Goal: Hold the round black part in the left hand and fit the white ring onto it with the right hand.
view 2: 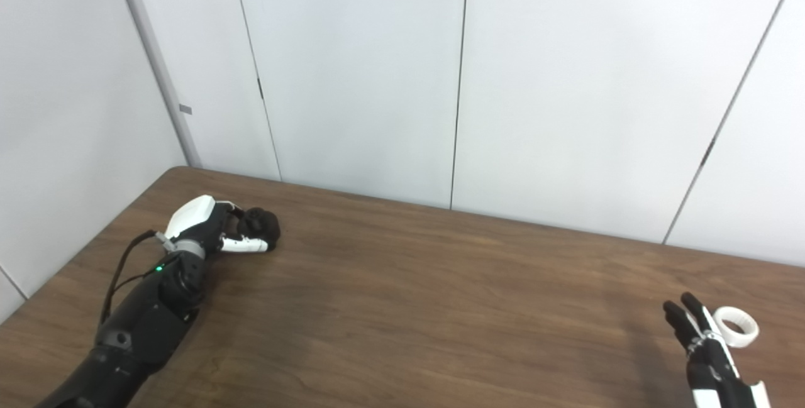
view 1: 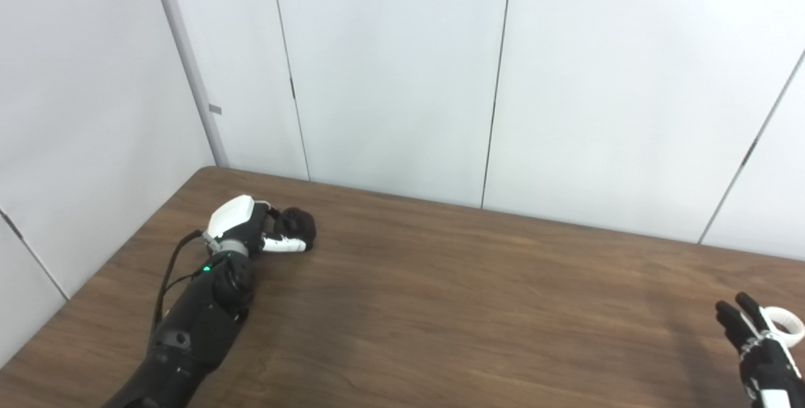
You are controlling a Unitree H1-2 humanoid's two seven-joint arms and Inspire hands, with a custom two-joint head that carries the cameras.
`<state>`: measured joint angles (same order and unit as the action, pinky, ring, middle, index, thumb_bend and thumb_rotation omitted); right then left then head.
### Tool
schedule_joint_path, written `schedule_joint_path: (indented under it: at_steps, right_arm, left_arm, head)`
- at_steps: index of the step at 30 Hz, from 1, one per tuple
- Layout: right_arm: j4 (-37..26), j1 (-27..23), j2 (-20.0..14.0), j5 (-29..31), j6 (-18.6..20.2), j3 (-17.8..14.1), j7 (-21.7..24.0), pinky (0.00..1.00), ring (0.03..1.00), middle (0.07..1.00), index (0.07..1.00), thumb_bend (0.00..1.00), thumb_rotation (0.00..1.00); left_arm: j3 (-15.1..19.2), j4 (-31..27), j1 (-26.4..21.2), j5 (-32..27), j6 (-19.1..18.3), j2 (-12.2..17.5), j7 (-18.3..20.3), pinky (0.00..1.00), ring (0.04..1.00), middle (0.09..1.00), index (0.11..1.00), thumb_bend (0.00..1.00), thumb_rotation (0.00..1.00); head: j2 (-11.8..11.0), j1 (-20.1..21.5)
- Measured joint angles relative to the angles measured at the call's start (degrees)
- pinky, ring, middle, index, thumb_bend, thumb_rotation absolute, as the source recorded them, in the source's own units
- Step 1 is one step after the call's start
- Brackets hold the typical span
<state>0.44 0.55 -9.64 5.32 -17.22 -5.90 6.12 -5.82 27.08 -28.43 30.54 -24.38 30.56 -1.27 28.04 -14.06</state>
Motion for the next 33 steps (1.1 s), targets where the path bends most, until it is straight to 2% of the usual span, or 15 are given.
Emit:
schedule_joint_path:
  at_steps: [15,28,33]
  right_arm:
    - [-0.06,0.04,0.01,-1.04,0.19,0.08,-0.01,0.99,0.917,0.893,0.931,0.61,0.93]
    - [-0.47,0.21,0.31,-2.11,1.31,-0.02,-0.62,0.95,0.892,0.870,0.910,0.62,0.93]
    - [-0.93,0.52,0.42,-2.25,2.33,0.03,-0.75,0.99,0.903,0.875,0.919,0.62,0.94]
  left_arm:
    - [-0.46,0.01,-0.07,-0.09,0.04,0.19,-0.03,1.00,0.981,0.906,0.756,0.85,0.31]
    - [-0.11,0.01,-0.06,-0.28,0.51,0.02,-0.64,1.00,0.960,0.887,0.750,0.86,0.28]
    - [0.03,0.07,-0.06,-0.31,0.54,-0.14,-0.89,1.00,0.964,0.895,0.757,0.86,0.28]
  head:
    - [0.18,0.44]
    - [0.35,0.88]
    - [0.44,0.88]
